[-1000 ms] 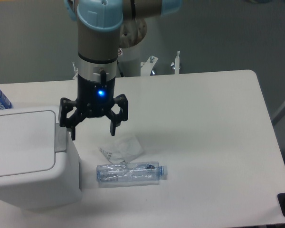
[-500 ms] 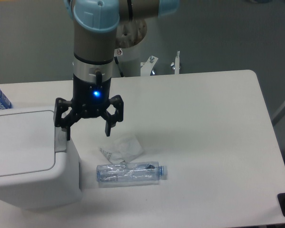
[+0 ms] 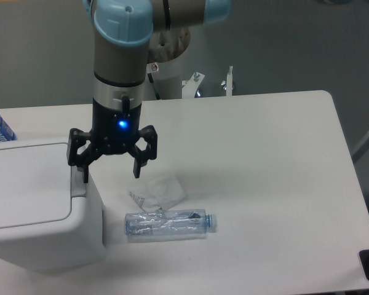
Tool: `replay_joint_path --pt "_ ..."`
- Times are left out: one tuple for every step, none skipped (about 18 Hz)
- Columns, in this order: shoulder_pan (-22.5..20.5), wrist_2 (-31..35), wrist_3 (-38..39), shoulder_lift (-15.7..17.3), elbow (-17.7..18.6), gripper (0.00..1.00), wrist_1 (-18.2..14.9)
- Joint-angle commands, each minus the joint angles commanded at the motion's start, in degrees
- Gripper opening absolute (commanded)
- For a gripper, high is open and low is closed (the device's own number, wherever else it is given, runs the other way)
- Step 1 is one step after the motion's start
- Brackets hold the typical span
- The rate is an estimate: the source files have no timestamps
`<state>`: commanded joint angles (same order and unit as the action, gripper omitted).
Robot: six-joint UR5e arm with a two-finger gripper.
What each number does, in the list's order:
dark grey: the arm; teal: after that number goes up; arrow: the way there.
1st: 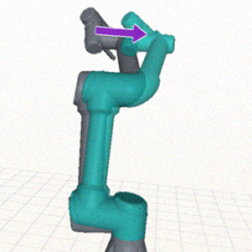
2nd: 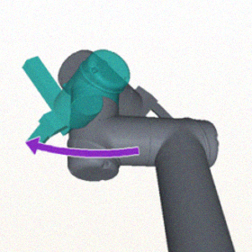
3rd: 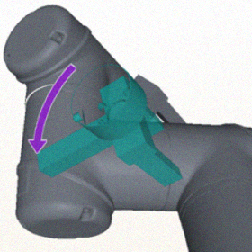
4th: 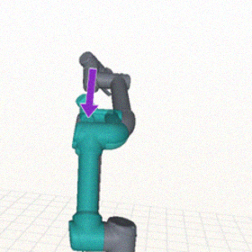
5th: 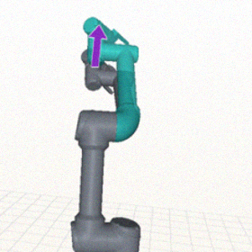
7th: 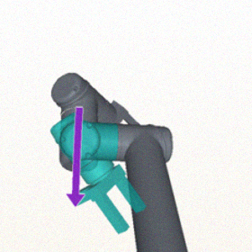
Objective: Open the trash can
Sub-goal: 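Lower the gripper onto the lid edge of the white trash can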
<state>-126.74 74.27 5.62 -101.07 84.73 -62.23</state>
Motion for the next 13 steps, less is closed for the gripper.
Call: replay_joint_path --pt "0.0 -0.09 0.0 0.0 0.0 1.0 0.0" --pt "0.09 -0.09 0.0 -0.09 0.0 1.0 0.0" --pt "0.35 0.0 0.0 -0.09 0.0 1.0 0.0" --pt "0.35 0.0 0.0 -0.17 0.0 1.0 0.0" --pt "0.35 0.0 0.0 -0.18 0.0 1.0 0.0" --pt "0.35 -0.09 0.0 -0.18 0.0 1.0 0.0" --pt "0.35 -0.09 0.0 -0.18 0.0 1.0 0.0" --pt "0.44 -0.09 0.0 -0.18 0.09 1.0 0.0" --pt "0.44 -0.09 0.0 -0.18 0.09 1.0 0.0" --pt "0.61 -0.09 0.0 -0.18 0.0 1.0 0.0" --pt "0.62 -0.09 0.0 -0.26 0.0 1.0 0.0" --pt "0.62 0.0 0.0 -0.26 0.0 1.0 0.0" --pt "0.62 0.0 0.0 -0.26 0.0 1.0 0.0"
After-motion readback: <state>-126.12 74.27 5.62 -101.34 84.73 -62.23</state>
